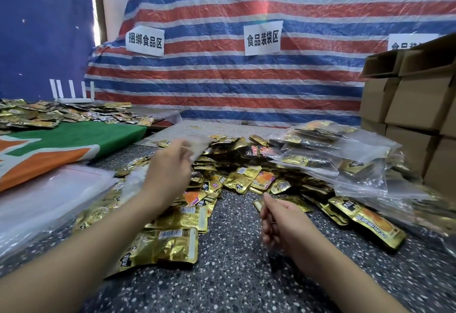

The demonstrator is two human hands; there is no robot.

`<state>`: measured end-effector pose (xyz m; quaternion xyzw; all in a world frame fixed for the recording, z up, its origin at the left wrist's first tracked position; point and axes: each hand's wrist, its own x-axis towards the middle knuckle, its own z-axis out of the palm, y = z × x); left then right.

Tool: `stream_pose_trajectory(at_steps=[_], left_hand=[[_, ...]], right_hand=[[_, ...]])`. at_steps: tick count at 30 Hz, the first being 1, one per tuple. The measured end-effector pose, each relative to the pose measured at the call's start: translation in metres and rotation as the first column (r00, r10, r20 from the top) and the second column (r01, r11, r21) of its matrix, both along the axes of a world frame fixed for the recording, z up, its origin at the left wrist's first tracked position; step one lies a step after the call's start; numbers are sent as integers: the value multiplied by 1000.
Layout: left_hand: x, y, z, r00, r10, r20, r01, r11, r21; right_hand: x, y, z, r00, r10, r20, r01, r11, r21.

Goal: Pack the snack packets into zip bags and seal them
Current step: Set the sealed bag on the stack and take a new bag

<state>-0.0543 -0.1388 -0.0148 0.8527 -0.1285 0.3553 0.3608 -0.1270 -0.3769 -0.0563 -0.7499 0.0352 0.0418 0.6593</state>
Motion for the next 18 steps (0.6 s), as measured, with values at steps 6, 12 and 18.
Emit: stream_pose_trajectory(at_steps=[6,12,18], left_hand=[[-35,-85,-32,937,-350,-16,345,915,208],[-43,-82,-54,876,-463,-135,482,849,216],[-44,-70,-46,756,-591,-280,638,762,114]], right_hand=[[8,-8,1,993,-114,-6,114,986,120],[17,-21,-2,976,-192,-103,209,958,197],[19,-26,-3,964,-231,-133,249,957,146]])
